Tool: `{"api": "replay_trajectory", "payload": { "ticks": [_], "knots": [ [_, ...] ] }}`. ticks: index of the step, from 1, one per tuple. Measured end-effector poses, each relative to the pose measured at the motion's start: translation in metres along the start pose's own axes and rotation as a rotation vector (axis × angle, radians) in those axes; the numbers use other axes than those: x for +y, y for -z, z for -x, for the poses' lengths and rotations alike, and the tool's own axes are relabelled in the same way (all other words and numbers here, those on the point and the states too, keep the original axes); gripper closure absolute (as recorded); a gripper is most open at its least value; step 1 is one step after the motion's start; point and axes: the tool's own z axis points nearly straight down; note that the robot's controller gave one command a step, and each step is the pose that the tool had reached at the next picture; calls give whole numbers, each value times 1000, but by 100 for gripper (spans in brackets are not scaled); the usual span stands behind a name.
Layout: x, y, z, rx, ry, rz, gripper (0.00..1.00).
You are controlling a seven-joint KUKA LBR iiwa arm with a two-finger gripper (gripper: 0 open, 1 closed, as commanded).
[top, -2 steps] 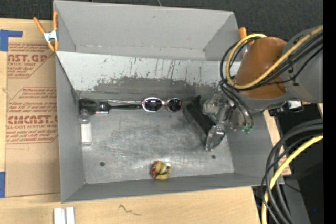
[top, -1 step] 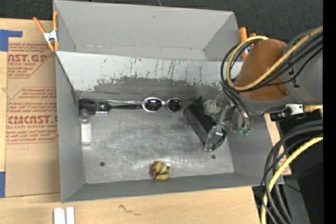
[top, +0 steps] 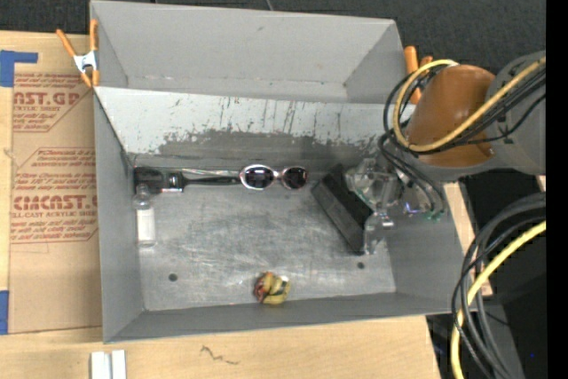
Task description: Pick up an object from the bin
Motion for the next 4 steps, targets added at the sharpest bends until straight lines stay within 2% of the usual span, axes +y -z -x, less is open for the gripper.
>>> {"api": "replay_trajectory", "payload": {
  "ticks": [1, 2, 3, 4],
  "knots": [
    [1, 4, -2, -7, -5, -7, 0],
    [2, -9, 14, 24, 87, 3, 0],
    [-1, -10, 12, 7, 136, 3, 0],
    [-1, -9, 13, 15, 176, 3, 0]
  ]
}}
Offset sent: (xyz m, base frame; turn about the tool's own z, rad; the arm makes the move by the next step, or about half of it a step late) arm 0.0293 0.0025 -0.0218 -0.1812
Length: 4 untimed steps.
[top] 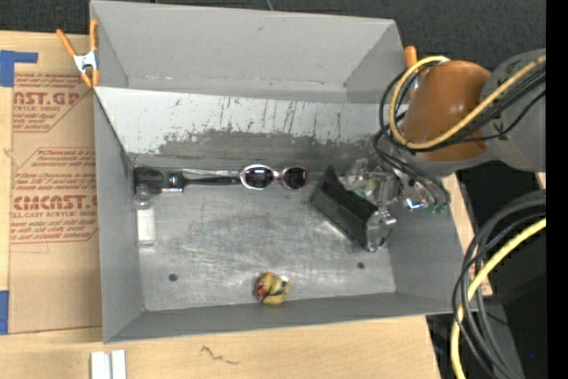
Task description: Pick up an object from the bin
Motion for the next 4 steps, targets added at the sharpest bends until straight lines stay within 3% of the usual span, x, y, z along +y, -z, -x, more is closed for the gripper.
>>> {"api": "replay_trajectory", "payload": {
  "ticks": [1, 2, 3, 4],
  "knots": [
    [8, 3, -14, -6, 186, 0, 0],
    [20, 0, -38, -22, -18, -4, 100],
    [21, 0, -38, -21, -18, -4, 100],
    [19, 93, -63, 22, -83, 8, 100]
  ]
}}
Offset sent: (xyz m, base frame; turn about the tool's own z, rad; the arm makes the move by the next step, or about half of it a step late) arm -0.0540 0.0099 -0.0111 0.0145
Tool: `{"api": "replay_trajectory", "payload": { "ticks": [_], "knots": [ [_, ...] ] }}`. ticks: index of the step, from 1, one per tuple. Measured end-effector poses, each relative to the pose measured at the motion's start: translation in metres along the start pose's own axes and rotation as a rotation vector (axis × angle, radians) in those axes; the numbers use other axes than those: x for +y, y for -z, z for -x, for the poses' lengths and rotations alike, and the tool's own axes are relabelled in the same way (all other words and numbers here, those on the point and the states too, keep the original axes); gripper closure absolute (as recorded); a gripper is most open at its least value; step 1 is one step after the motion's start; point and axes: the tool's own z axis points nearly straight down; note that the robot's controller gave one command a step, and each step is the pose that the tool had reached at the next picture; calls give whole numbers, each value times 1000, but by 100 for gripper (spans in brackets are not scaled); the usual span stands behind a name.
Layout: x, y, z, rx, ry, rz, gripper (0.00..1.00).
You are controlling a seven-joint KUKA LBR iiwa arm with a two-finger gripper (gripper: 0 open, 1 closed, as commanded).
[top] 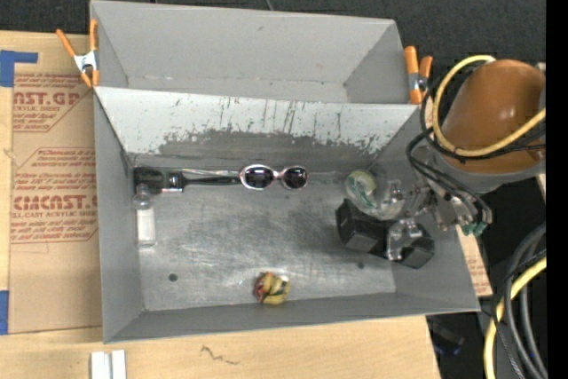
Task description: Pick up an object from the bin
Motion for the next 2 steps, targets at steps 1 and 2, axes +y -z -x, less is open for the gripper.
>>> {"api": "replay_trajectory", "payload": {
  "ticks": [1, 2],
  "knots": [
    [0, 0, 0, 0, 0, 0, 100],
    [5, 28, -8, 2, 12, 1, 100]
  ]
}}
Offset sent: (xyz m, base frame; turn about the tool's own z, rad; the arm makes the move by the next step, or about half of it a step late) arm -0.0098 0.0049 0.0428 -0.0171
